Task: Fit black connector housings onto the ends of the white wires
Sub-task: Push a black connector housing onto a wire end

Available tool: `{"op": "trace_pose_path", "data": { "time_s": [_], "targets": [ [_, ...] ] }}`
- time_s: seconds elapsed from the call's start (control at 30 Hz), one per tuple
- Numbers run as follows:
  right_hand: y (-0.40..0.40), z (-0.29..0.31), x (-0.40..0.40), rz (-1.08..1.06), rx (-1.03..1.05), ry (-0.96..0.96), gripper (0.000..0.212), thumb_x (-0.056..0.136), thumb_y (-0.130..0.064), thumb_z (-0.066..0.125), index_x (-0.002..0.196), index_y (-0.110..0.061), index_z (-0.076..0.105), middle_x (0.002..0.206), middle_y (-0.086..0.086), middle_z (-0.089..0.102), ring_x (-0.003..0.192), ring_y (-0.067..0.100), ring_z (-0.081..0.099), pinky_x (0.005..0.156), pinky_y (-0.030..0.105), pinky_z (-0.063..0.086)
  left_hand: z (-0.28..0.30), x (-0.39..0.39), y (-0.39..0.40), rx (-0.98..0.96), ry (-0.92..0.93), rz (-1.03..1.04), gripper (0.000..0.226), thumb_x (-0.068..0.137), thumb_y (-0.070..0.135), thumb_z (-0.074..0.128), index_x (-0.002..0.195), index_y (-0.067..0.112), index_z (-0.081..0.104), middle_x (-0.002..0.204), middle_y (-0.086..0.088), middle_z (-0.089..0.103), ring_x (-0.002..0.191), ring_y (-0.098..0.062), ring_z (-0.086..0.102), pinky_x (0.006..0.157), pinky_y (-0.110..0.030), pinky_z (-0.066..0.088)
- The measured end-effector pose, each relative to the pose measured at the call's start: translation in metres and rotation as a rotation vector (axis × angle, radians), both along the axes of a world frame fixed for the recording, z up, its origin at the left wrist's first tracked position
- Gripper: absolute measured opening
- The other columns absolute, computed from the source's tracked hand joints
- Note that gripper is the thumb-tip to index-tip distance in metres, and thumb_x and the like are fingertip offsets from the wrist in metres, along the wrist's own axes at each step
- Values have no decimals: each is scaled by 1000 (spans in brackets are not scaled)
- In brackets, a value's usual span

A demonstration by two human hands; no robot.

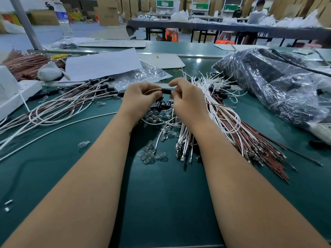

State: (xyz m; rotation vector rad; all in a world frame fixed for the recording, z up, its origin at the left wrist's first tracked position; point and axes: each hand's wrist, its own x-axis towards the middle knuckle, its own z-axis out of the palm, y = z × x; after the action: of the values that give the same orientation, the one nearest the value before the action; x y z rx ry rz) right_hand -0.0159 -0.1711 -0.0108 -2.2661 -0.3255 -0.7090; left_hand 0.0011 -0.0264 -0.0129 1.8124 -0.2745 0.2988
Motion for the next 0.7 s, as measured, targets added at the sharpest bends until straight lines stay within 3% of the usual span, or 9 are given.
{"op": "trace_pose_path", "data": {
  "time_s": [0.1, 0.2, 0.3, 0.4, 0.5, 0.57, 0.63, 0.7],
  "targets": [
    [4, 0, 0, 16, -88, 16, 19, 92, -10, 57, 109, -7, 65, 100, 10, 66, 89, 23, 58, 77, 30, 45, 1, 0, 0, 37, -26, 4, 12, 86, 5, 69, 91, 15, 70, 78, 2, 69, 64, 4, 61, 70, -11, 51],
    [-1, -1, 2, -111, -185, -23, 14, 95, -13, 54, 106, -9, 63, 96, 6, 64, 82, 18, 51, 72, 28, 36, 0, 1, 3, 131, -54, 75, 6, 89, 12, 68, 88, 18, 69, 75, 7, 66, 68, -3, 59, 73, -19, 50],
    [-11, 0, 3, -276, -187, -53, 15, 98, -15, 51, 107, -10, 62, 97, 4, 66, 80, 15, 47, 74, 28, 30, -3, 9, 18, 348, -19, 380, 10, 92, 25, 62, 96, 19, 70, 90, 2, 68, 91, -20, 61, 92, -34, 43],
    [-11, -1, 3, -277, -203, -38, 15, 98, -15, 50, 106, -9, 62, 97, 5, 66, 78, 16, 44, 74, 29, 30, -6, 10, 24, 590, 4, 619, 15, 90, 24, 58, 100, 26, 69, 116, 1, 62, 117, -25, 45, 94, -39, 25],
    [-5, -1, 2, -178, -170, -25, 16, 97, -15, 52, 107, -9, 62, 98, 5, 66, 80, 15, 48, 73, 28, 34, -4, 4, 13, 614, -261, 508, 31, 81, 10, 57, 107, 24, 66, 119, 4, 57, 119, -24, 40, 99, -37, 22],
    [-2, 0, 2, -105, -129, -6, 16, 97, -16, 52, 108, -11, 62, 98, 4, 66, 81, 16, 50, 69, 27, 33, 2, -1, 4, 542, -396, 299, 30, 81, 6, 57, 106, 17, 68, 107, 1, 66, 108, -24, 55, 96, -36, 39],
    [0, -1, 1, -59, -120, 9, 16, 97, -17, 52, 108, -12, 61, 96, 5, 65, 83, 20, 52, 66, 29, 34, 3, -6, -3, 487, -393, 171, 23, 85, 6, 58, 102, 14, 71, 94, -2, 72, 90, -21, 64, 83, -35, 51],
    [-1, -1, 2, -75, -139, 3, 15, 97, -17, 52, 107, -13, 61, 96, 5, 64, 83, 20, 52, 67, 29, 34, 3, -5, -4, 496, -362, 185, 21, 86, 9, 58, 100, 14, 72, 87, -2, 72, 82, -21, 65, 77, -35, 53]
  ]
}}
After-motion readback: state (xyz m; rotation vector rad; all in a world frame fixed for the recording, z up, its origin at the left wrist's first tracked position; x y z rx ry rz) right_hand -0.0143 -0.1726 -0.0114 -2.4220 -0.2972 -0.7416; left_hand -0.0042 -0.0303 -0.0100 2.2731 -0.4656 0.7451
